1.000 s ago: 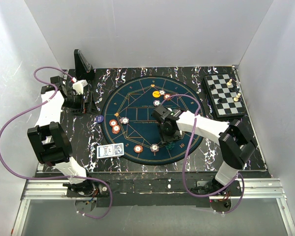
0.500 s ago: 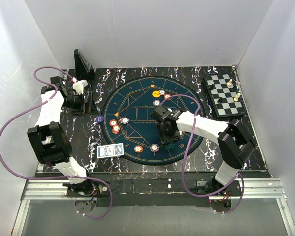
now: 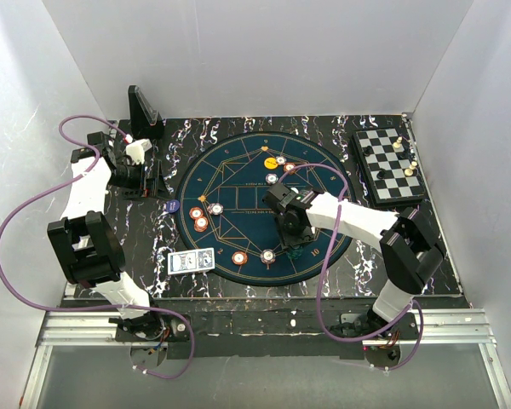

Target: Distribute texas hold em gaming equipment

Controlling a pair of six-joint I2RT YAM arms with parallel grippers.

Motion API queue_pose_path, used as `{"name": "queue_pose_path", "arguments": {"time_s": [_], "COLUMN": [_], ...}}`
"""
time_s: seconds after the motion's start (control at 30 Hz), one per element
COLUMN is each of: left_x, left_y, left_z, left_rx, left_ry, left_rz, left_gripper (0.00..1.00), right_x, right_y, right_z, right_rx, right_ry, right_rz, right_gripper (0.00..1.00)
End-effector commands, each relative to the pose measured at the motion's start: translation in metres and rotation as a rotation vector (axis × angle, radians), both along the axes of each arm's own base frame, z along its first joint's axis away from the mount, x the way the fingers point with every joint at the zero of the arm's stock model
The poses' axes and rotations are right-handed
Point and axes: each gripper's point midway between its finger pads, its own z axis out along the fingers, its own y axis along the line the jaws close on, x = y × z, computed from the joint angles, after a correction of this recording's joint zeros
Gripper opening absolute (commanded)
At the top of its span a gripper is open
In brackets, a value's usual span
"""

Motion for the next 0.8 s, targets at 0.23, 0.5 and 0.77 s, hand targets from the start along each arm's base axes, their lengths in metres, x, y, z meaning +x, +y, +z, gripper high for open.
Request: {"name": "queue_pose_path", "arguments": {"time_s": [0.23, 0.5, 0.77], "left_x": [0.002, 0.002, -0.001], "left_y": [0.002, 0.002, 0.002], "left_z": [0.019, 0.019, 0.015], "left_rx": [0.017, 0.017, 0.015], "left_ry": [-0.076, -0.078, -0.069], "left_rz": [-0.005, -0.007, -0.008], "left_gripper": [0.98, 0.98, 0.98], "right_x": [0.006, 0.022, 0.066], "right_y": [0.000, 0.016, 0.087], "right_z": [0.042, 0.071, 0.083], "right_rx": [0.039, 0.061, 0.130], "right_ry": [-0.066, -0.097, -0.108], "right_rz": [-0.001, 0.030, 0.131], "right_gripper": [0.33, 0.29, 0.27]}}
